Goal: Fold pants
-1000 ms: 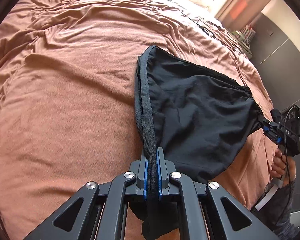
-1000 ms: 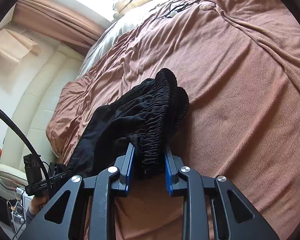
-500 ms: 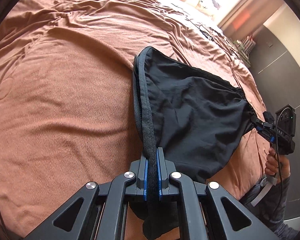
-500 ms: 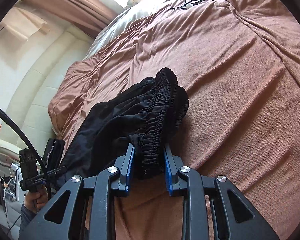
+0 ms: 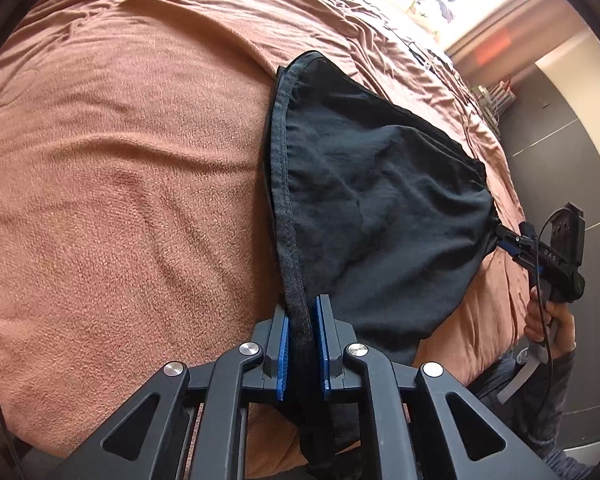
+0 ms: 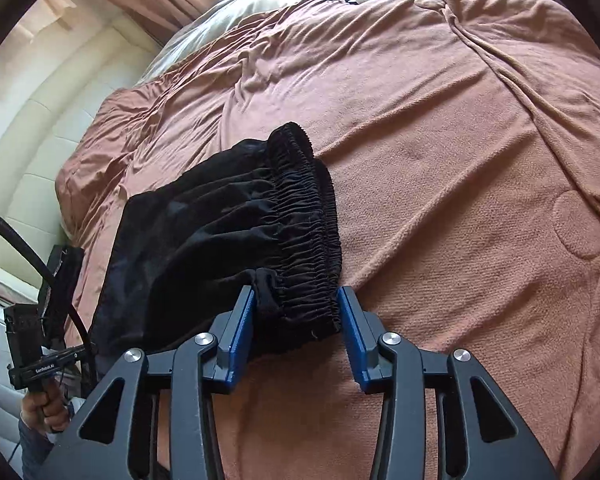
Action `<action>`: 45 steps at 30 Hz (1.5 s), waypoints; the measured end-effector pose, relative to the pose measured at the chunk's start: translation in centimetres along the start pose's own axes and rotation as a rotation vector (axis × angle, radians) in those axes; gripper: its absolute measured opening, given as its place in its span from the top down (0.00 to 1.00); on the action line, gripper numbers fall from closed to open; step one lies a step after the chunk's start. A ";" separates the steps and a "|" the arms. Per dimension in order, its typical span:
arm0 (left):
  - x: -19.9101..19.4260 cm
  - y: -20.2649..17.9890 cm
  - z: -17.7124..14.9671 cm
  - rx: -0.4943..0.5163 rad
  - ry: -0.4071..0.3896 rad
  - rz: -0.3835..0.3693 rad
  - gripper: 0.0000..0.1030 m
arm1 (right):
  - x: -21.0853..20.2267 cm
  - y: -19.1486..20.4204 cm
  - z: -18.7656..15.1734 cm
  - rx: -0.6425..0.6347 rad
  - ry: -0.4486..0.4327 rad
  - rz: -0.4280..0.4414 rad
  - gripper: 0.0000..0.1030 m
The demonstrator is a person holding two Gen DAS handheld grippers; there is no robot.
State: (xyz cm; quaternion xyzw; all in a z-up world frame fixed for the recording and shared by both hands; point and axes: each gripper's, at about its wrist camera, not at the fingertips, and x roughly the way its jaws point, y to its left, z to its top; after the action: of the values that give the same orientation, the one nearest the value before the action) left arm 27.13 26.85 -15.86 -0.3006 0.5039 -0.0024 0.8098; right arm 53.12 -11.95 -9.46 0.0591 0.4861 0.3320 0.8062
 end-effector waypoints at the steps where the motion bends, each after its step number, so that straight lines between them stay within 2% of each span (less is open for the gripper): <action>1: -0.1 0.2 -0.1 -0.008 -0.010 -0.016 0.68 | -0.4 0.2 -0.3 -0.008 -0.012 -0.017 0.59; 2: -0.2 0.5 -0.3 -0.017 -0.022 -0.029 0.59 | -0.8 0.6 -0.6 -0.017 -0.027 -0.029 0.59; 3: -0.4 0.8 -0.4 -0.024 -0.034 -0.036 0.45 | -1.3 0.8 -1.0 -0.023 -0.041 -0.039 0.58; 4: -0.5 0.9 -0.5 -0.027 -0.045 -0.041 0.40 | -1.8 1.1 -1.5 -0.027 -0.053 -0.050 0.58; 11: -0.1 1.9 -1.5 -0.052 -0.041 -0.068 0.40 | -3.8 4.4 -4.6 -0.094 -0.106 -0.026 0.59; 15: -0.3 2.1 -2.1 -0.045 -0.053 -0.090 0.40 | -3.6 6.9 -5.7 -0.152 -0.088 0.019 0.59; 21: 0.3 1.4 -2.7 -0.009 -0.052 -0.103 0.40 | -0.7 10.5 -6.6 -0.220 -0.039 0.046 0.59; 24: 0.6 1.6 -2.5 -0.025 -0.070 -0.112 0.40 | 0.7 12.2 -7.0 -0.253 -0.029 0.055 0.59; 26: 0.7 1.7 -2.3 -0.033 -0.077 -0.113 0.52 | 2.1 12.8 -6.5 -0.270 -0.022 0.052 0.59; 28: 1.0 1.8 -2.2 -0.048 -0.065 -0.120 0.83 | 3.3 13.3 -6.3 -0.283 -0.017 0.043 0.59; 29: 1.0 2.0 -2.2 -0.058 -0.062 -0.127 0.86 | 3.8 13.4 -6.4 -0.287 -0.012 0.036 0.60; 31: 0.8 2.2 -2.2 -0.068 -0.068 -0.135 0.90 | 4.8 13.7 -6.8 -0.298 0.010 0.013 0.68; 34: 0.1 2.7 -2.2 -0.082 -0.083 -0.153 0.91 | 6.3 13.8 -7.7 -0.301 0.063 -0.017 0.79; 40: -0.4 3.4 -2.3 -0.119 -0.082 -0.162 0.91 | 6.5 14.6 -7.8 -0.319 0.168 -0.019 0.80; 45: -0.6 3.9 -2.5 -0.155 -0.093 -0.172 0.91 | 4.7 15.6 -5.8 -0.303 0.126 0.031 0.81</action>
State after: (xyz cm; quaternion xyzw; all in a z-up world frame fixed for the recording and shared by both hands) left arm 23.63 28.98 -18.03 -0.4041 0.4369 -0.0190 0.8034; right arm 42.30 1.56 -9.44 -0.0767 0.4790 0.4170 0.7686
